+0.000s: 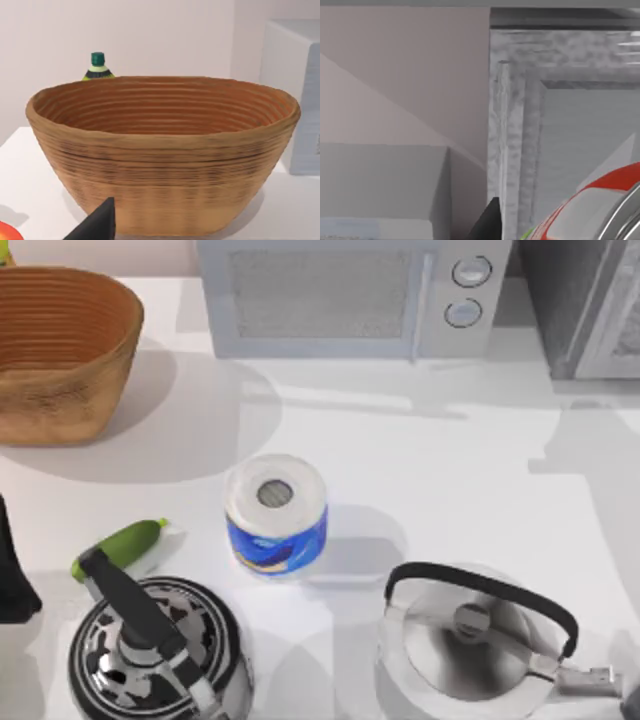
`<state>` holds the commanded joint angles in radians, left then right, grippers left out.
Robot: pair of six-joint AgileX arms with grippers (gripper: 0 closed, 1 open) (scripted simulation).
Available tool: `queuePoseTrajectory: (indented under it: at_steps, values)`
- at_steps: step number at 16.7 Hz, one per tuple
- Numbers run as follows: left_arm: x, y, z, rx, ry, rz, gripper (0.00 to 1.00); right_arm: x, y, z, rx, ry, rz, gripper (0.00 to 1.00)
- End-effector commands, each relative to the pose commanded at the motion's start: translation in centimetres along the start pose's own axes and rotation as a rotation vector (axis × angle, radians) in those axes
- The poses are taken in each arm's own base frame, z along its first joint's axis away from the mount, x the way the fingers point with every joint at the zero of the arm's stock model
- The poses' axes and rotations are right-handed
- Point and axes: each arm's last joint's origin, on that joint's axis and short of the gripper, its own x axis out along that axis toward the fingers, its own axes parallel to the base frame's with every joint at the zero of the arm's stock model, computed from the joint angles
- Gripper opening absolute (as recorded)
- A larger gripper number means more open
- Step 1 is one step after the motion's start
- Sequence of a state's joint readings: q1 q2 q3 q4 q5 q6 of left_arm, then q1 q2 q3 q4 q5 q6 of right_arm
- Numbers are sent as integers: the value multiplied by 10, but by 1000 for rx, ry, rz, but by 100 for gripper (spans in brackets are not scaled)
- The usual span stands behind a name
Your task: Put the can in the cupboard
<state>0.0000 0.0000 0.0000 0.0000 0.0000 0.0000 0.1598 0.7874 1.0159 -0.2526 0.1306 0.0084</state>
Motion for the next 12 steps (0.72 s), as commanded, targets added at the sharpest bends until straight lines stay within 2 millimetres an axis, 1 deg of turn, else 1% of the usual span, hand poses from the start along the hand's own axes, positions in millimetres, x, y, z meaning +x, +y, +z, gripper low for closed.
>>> queuePoseTrajectory:
  at_steps: [3,6,9,12]
  values:
    - [0,0,0,0,0,0,100,31,7,47,0,0,-10,0]
    - [0,0,0,0,0,0,100,60,13,82,3,-4,-21,0]
    - [0,0,0,0,0,0,100,82,18,103,7,-11,-29,0]
    - [0,0,0,0,0,0,100,92,20,112,9,-17,-32,0]
